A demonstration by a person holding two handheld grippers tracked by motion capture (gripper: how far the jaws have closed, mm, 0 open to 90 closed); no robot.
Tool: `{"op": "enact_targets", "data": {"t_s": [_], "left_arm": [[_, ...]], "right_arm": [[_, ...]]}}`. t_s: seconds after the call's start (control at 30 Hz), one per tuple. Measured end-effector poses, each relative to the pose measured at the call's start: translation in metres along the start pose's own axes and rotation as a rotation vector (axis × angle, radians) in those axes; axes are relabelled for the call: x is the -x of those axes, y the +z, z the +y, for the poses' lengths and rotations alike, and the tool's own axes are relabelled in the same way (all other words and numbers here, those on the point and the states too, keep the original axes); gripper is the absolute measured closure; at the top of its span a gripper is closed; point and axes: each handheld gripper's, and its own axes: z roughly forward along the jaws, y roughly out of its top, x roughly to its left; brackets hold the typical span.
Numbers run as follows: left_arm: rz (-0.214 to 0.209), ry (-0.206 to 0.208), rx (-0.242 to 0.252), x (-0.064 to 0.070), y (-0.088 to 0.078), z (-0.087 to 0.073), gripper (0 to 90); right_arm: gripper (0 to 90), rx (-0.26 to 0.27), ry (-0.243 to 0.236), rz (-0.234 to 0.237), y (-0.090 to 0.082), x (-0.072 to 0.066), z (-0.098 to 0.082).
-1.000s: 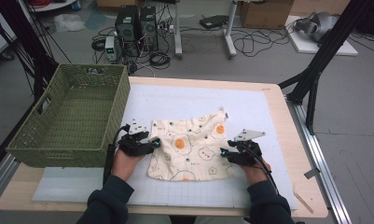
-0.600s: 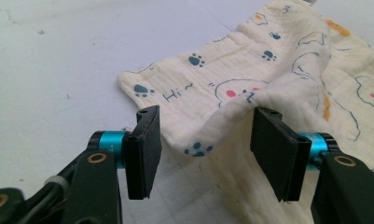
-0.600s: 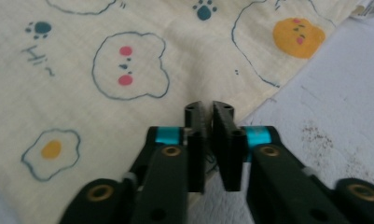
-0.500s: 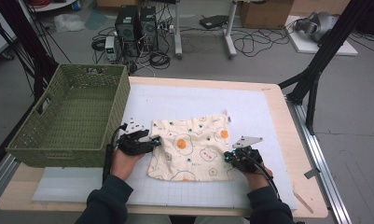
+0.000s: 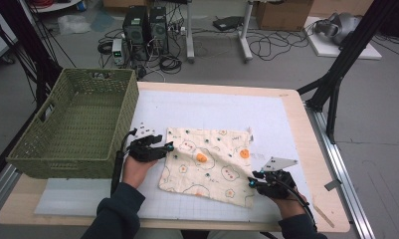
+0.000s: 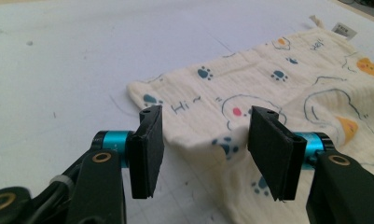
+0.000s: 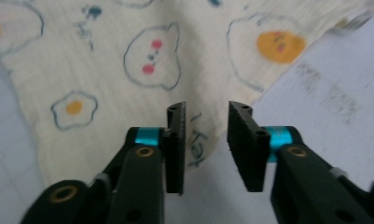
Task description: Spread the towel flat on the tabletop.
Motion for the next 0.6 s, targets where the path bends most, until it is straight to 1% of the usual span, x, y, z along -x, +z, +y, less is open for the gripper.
{"op": "enact_targets", "data": {"t_s": [0.03,0.1,0.13,0.17,0.2,0.23,0.27,0.3,0.33,0.4,0.43,0.5,0.6], "left_arm": [[0.001,0.002,0.007,-0.001,0.002,0.003,45.3],[0.003,0.0,0.001,-0.002,0.006,0.009,44.9],[0.009,0.003,0.01,-0.003,0.008,0.011,44.7],[0.011,-0.009,0.019,-0.005,0.011,0.013,44.8],[0.015,-0.021,0.004,-0.006,0.015,0.015,44.9],[0.02,-0.015,-0.015,-0.008,0.019,0.017,44.4],[0.041,-0.01,-0.032,-0.011,0.025,0.019,44.4],[0.061,-0.015,-0.03,-0.012,0.027,0.019,42.8],[0.088,-0.027,-0.02,-0.014,0.031,0.018,40.4],[0.115,-0.029,-0.039,-0.017,0.038,0.014,39.1],[0.117,-0.026,-0.052,-0.018,0.04,0.013,39.1],[0.11,-0.023,-0.079,-0.02,0.047,0.009,39.8],[0.116,-0.015,-0.096,-0.019,0.051,0.007,43.6]], "right_arm": [[60.1,0.018,0.002,-0.013,-0.001,0.001,0.003],[54.5,0.051,-0.004,-0.031,-0.002,0.004,0.008],[53.4,0.067,0.001,-0.038,-0.002,0.005,0.011],[52.3,0.08,0.001,-0.039,-0.002,0.006,0.014],[50.6,0.091,0.0,-0.043,-0.001,0.007,0.017],[49.9,0.099,0.003,-0.049,0.0,0.008,0.02],[48.7,0.103,0.002,-0.056,0.002,0.01,0.023],[47.7,0.11,0.004,-0.06,0.004,0.012,0.026],[47.7,0.11,0.012,-0.063,0.006,0.014,0.027],[47.6,0.104,0.018,-0.071,0.009,0.018,0.032],[47.7,0.113,0.022,-0.071,0.01,0.022,0.035],[46.4,0.113,0.032,-0.076,0.013,0.029,0.039],[45.7,0.093,0.047,-0.086,0.023,0.042,0.046]]}}
